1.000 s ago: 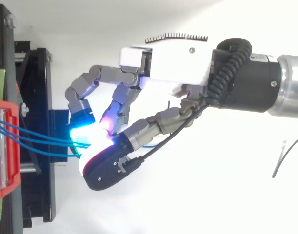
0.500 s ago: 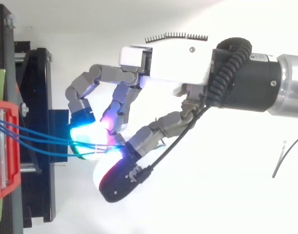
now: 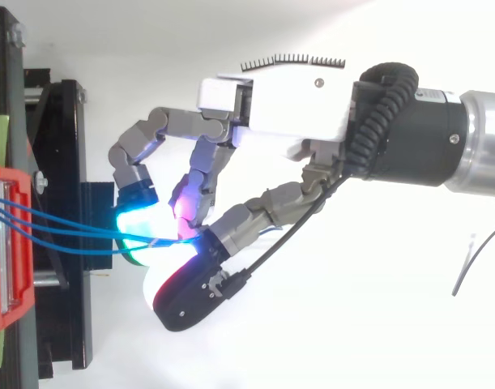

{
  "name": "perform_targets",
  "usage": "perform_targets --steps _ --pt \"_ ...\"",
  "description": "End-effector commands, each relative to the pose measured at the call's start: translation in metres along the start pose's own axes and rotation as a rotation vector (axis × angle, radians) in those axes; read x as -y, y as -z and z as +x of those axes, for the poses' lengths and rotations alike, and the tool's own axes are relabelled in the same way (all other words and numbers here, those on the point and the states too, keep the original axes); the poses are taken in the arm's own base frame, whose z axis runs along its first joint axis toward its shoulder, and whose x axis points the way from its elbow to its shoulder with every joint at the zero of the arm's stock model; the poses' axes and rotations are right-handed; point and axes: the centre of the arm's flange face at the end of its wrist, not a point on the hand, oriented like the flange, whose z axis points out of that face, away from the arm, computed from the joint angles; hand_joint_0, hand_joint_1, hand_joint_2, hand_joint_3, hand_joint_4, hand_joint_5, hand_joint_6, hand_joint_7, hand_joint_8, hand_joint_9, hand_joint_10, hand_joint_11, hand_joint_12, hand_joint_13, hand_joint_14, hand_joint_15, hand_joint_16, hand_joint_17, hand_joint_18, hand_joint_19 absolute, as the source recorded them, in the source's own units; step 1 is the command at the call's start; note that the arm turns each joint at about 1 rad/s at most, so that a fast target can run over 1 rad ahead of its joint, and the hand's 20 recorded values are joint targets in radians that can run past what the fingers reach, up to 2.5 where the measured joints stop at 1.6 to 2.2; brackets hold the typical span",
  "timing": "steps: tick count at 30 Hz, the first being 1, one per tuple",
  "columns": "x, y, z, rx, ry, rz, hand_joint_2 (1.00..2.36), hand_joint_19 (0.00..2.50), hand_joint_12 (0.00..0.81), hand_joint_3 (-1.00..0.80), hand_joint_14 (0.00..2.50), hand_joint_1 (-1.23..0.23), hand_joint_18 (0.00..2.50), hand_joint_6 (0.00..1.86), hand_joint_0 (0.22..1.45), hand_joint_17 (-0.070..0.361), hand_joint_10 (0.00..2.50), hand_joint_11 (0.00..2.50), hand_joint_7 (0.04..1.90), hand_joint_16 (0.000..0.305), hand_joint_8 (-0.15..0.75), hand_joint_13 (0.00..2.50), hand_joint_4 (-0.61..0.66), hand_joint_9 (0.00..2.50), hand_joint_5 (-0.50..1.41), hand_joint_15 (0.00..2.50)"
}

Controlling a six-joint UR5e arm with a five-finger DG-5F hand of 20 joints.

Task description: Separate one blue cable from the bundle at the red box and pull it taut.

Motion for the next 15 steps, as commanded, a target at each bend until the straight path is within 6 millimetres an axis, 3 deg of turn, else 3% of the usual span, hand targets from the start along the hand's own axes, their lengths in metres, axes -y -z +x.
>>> perform_targets --steps 1,11,15 --pt "-0.0002 -0.0001 -0.001 0.001 0.0 0.0 1.0 0.8 0.416 -0.5 0.03 -0.78 0.94 0.89 0.46 0.117 0.03 1.16 1.23 0.052 0.327 1.09 0.04 1.36 -0.1 0.79" --pt "-0.0003 -0.0001 0.0002 0.0 -0.001 -0.001 1.0 0.78 0.455 -0.5 0.03 -0.85 1.02 0.88 0.37 0.137 0.03 1.15 1.19 0.061 0.358 1.11 0.03 1.33 -0.12 0.8" --pt "-0.0004 -0.0001 0.0004 -0.002 -0.001 -0.001 1.0 0.82 0.426 -0.5 0.03 -0.64 0.97 0.88 0.45 0.124 0.03 1.15 1.17 0.055 0.336 1.09 0.04 1.33 -0.12 0.79"
